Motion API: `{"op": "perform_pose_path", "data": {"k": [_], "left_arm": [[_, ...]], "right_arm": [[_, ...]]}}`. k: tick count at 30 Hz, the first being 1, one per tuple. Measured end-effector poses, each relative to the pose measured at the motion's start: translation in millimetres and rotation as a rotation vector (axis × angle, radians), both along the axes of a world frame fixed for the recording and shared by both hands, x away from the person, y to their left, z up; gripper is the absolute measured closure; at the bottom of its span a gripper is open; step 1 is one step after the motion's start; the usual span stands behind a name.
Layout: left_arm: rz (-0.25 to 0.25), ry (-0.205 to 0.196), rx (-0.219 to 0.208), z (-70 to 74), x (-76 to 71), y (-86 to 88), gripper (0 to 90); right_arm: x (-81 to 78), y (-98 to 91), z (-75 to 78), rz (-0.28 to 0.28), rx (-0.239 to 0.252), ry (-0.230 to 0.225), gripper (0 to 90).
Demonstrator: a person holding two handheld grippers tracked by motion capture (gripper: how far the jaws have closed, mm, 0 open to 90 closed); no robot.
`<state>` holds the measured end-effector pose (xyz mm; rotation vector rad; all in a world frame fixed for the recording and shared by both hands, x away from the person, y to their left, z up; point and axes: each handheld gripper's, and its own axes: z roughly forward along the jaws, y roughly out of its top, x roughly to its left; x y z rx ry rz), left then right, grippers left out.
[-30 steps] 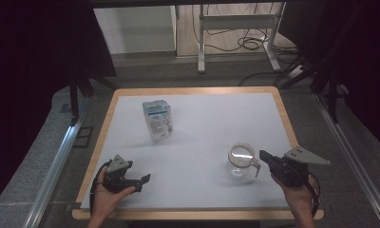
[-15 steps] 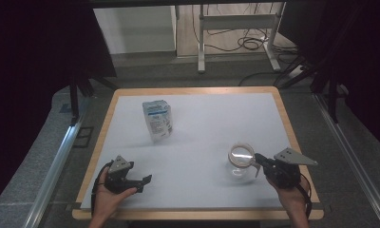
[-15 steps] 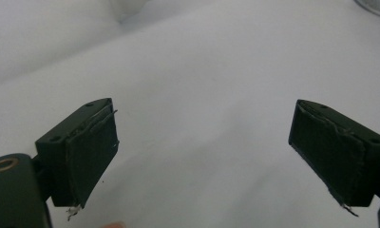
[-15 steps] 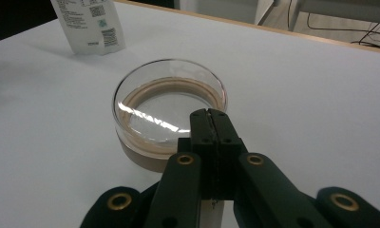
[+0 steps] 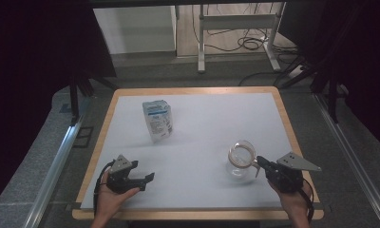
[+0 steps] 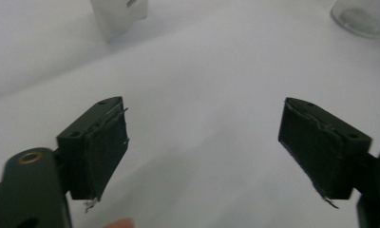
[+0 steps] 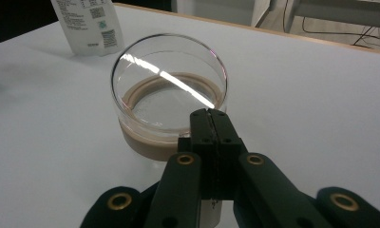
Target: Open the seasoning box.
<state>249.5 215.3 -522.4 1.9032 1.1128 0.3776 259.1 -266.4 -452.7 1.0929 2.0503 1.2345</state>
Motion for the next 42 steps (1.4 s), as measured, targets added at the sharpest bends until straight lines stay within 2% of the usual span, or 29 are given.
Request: {"op": "perform_pose_path", "data": {"k": [5,7,9,16,17,20,24,27,30,32,35,42], "left_arm": [[-0.056,-0.026,-0.049,18.0,5.7,-21.2,32.9],[-0.09,-0.041,-0.058,25.7,9.6,-35.9,38.8],[-0.133,-0.054,-0.06,33.7,16.5,-58.4,44.1],[-0.192,-0.053,-0.058,38.7,32.0,-95.8,49.5],[-0.197,-0.048,-0.066,39.1,34.7,-100.8,54.0],[-0.239,-0.035,-0.092,42.2,44.4,-120.4,58.9],[-0.305,-0.042,-0.116,50.9,58.1,-158.9,71.3],[-0.349,-0.036,-0.102,56.2,66.8,-187.9,81.4],[-0.382,-0.032,-0.077,59.8,72.0,-208.1,87.7],[-0.397,-0.031,-0.093,62.6,73.9,-216.2,89.8],[-0.41,-0.029,-0.086,64.9,75.7,-225.3,90.0],[-0.429,-0.031,-0.099,71.7,76.1,-234.4,90.0]], "right_arm": [[-0.7,-0.2,-0.4,0.002,0.003,-0.002,90.0],[-1.3,-0.1,-0.8,0.006,0.005,-0.004,90.0],[-2.0,0.0,-1.1,0.007,0.006,-0.005,90.0],[-2.4,-0.9,-1.7,0.01,0.008,-0.003,90.0],[-2.5,-1.0,-2.0,0.009,0.007,-0.004,90.0],[-2.5,-0.9,-2.1,0.008,0.007,-0.004,90.0],[-2.6,-0.2,-1.7,0.007,0.0,-0.006,90.0],[-2.5,-0.7,-2.1,0.009,0.005,-0.006,90.0],[-2.1,-1.2,-2.1,0.008,0.007,-0.007,90.0],[-2.0,-1.6,-2.3,0.009,0.009,-0.007,90.0],[-2.3,-1.4,-2.6,0.007,0.01,-0.006,90.0],[-6.2,-2.6,-3.6,-0.004,0.012,-0.009,90.0]]}}
